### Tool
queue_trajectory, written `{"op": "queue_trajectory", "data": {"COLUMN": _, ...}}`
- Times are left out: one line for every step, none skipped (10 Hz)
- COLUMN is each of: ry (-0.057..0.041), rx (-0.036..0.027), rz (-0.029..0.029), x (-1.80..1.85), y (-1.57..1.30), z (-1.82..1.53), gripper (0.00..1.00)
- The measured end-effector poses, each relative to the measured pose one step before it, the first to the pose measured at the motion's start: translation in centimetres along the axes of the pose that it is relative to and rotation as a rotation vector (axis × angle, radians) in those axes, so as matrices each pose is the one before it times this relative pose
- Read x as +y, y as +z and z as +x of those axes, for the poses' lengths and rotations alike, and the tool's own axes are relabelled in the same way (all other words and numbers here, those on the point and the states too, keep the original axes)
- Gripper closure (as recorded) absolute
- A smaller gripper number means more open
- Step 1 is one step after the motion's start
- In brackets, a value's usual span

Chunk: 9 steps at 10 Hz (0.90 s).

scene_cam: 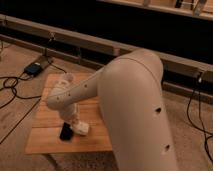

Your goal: Wipe the white sponge on the table

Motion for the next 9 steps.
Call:
{"op": "queue_trajectory", "data": {"ry": 0.01778, "rx": 0.01503, "rz": 0.00276, "x": -0.802, "y": 0.443, "z": 0.788, "gripper": 1.0}}
{"op": "queue_trajectory", "data": {"ry": 0.0186, "rx": 0.01456, "rz": 0.00229, "x": -0.799, "y": 0.475, "z": 0.663, "gripper": 1.0}}
{"op": "queue_trajectory", "data": {"ry": 0.02365, "rx": 0.01173, "rz": 0.00117, "x": -0.985, "y": 0.515, "z": 0.379, "gripper": 1.0}}
{"op": "queue_trajectory", "data": {"ry": 0.02314, "rx": 0.00746, "rz": 0.00109, "x": -0.952, "y": 0.365, "z": 0.101, "gripper": 1.0}}
{"op": "queue_trajectory", "data": {"ry": 0.03752, "rx": 0.00983, "rz": 0.00633, "x": -1.687, "y": 0.509, "z": -0.12, "gripper": 1.0}}
{"op": "queue_trajectory", "data": {"ry": 0.02399, "rx": 0.00456, "rz": 0.00461, "x": -1.074, "y": 0.264, "z": -0.29, "gripper": 1.0}}
{"op": "queue_trajectory", "data": {"ry": 0.02927, "rx": 0.00109, "rz": 0.00681, "x": -1.336, "y": 0.239, "z": -0.656, "gripper": 1.0}}
{"op": "queue_trajectory", "data": {"ry": 0.01312, "rx": -0.00207, "rz": 0.00794, "x": -0.992, "y": 0.119, "z": -0.82, "gripper": 1.0}}
{"op": "queue_trajectory", "data": {"ry": 0.00509, "rx": -0.00553, "rz": 0.01087, "x": -0.812, "y": 0.047, "z": -1.126, "gripper": 1.0}}
